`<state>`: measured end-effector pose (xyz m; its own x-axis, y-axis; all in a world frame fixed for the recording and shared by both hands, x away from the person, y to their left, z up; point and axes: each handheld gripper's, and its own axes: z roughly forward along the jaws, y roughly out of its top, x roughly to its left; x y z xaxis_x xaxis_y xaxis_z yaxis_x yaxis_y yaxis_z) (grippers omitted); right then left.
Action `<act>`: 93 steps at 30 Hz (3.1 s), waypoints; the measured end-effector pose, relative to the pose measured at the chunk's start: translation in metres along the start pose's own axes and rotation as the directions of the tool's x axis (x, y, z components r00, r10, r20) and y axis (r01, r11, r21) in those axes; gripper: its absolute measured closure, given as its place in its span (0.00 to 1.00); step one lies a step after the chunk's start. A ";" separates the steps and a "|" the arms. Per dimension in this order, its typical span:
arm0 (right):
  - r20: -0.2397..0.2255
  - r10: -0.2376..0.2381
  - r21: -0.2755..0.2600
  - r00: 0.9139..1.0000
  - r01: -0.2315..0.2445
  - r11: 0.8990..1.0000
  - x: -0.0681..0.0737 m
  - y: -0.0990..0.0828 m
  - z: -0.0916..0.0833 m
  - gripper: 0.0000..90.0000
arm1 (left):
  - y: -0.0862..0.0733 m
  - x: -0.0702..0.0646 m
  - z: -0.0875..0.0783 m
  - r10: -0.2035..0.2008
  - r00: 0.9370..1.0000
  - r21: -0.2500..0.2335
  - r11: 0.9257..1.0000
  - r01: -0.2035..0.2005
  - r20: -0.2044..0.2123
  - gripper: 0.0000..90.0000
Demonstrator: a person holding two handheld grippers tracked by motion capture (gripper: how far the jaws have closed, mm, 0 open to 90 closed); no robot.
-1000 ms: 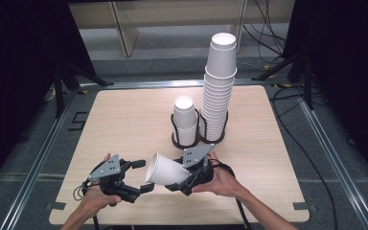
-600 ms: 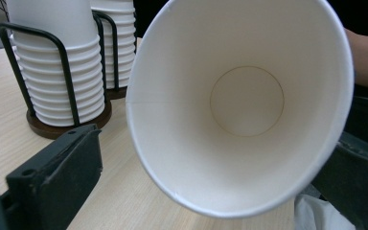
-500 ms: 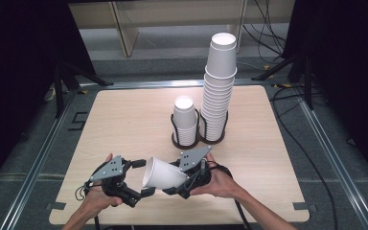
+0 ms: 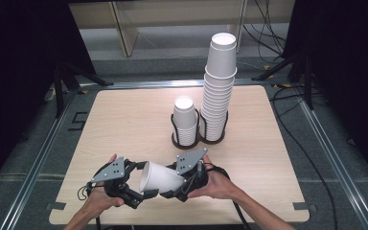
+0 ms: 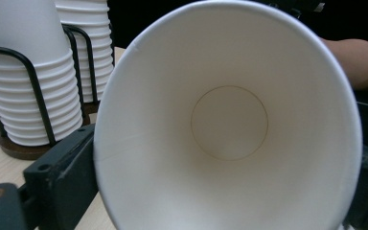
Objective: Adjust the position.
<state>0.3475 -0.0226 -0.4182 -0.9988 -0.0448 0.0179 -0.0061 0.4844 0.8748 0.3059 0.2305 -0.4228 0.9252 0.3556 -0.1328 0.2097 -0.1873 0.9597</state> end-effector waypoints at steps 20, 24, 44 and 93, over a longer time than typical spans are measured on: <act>-0.018 0.016 -0.004 1.000 -0.016 1.000 -0.001 -0.004 0.003 0.27 | 0.001 0.004 -0.004 -0.003 0.999 -0.002 1.000 0.003 0.033 0.13; -0.021 0.011 -0.006 1.000 -0.011 1.000 -0.001 -0.004 0.003 0.28 | 0.001 0.004 -0.005 0.003 0.999 -0.008 1.000 -0.002 0.043 0.15; 0.071 0.029 0.009 0.997 -0.030 1.000 -0.006 -0.003 -0.009 0.17 | 0.008 0.005 -0.013 0.080 0.996 0.122 0.990 -0.074 -0.048 0.17; 0.088 -0.014 0.118 0.996 0.003 0.993 0.004 0.006 0.020 0.20 | 0.040 -0.008 0.009 0.203 0.979 0.380 0.908 -0.175 -0.034 0.16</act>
<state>0.3428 -0.0023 -0.4223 -0.9990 0.0259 -0.0369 -0.0148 0.5840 0.8116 0.3098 0.2116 -0.3853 0.9370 0.3415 0.0736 0.1485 -0.5800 0.8010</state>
